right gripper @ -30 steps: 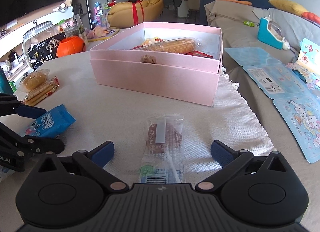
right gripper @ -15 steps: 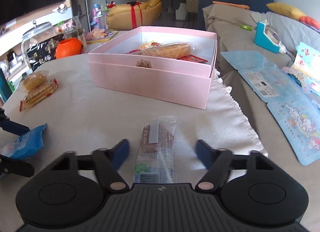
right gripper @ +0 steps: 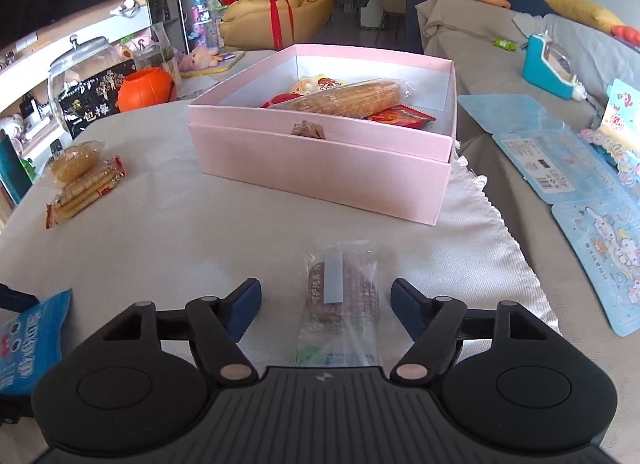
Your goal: Organize snacks
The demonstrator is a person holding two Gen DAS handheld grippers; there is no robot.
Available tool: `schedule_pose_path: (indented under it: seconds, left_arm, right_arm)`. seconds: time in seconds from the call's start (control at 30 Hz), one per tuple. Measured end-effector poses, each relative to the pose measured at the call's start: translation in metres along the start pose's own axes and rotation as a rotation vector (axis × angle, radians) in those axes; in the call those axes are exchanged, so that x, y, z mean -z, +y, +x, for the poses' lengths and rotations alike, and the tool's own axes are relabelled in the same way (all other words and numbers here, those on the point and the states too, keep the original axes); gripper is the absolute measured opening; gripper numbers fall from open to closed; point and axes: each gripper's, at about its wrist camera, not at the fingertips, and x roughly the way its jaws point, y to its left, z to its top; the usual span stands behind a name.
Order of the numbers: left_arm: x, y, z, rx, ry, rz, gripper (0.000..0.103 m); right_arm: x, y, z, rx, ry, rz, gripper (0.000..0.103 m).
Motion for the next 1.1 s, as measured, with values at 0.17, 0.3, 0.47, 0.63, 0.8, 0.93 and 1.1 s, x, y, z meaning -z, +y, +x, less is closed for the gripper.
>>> schedule_pose_path:
  seconds: [0.17, 0.3, 0.47, 0.63, 0.8, 0.93, 1.1]
  left_arm:
    - [-0.021, 0.007, -0.002, 0.003, -0.033, -0.075, 0.084]
    - [-0.07, 0.016, -0.018, -0.051, -0.154, -0.081, 0.084]
    - [-0.138, 0.022, -0.045, -0.125, -0.333, -0.042, 0.085]
    - [-0.197, 0.034, -0.056, -0.094, -0.529, -0.087, 0.085]
    - [-0.25, 0.062, 0.016, 0.028, -0.555, -0.131, 0.088]
    - [-0.248, 0.086, 0.084, 0.126, -0.385, -0.352, 0.076]
    - [-0.232, 0.095, 0.077, 0.136, -0.394, -0.355, 0.076]
  right_arm:
    - [-0.009, 0.003, -0.012, -0.037, 0.022, 0.008, 0.035]
    - [-0.033, 0.002, -0.041, -0.035, -0.063, -0.007, 0.035]
    - [-0.091, -0.014, -0.101, -0.012, -0.264, -0.015, 0.035]
    - [-0.141, -0.02, -0.133, 0.064, -0.403, -0.054, 0.035]
    - [-0.199, -0.028, -0.115, 0.078, -0.423, 0.002, 0.039]
    - [-0.241, -0.04, -0.061, 0.028, -0.251, 0.082, 0.061]
    - [-0.224, -0.054, -0.047, 0.07, -0.233, 0.097, 0.061]
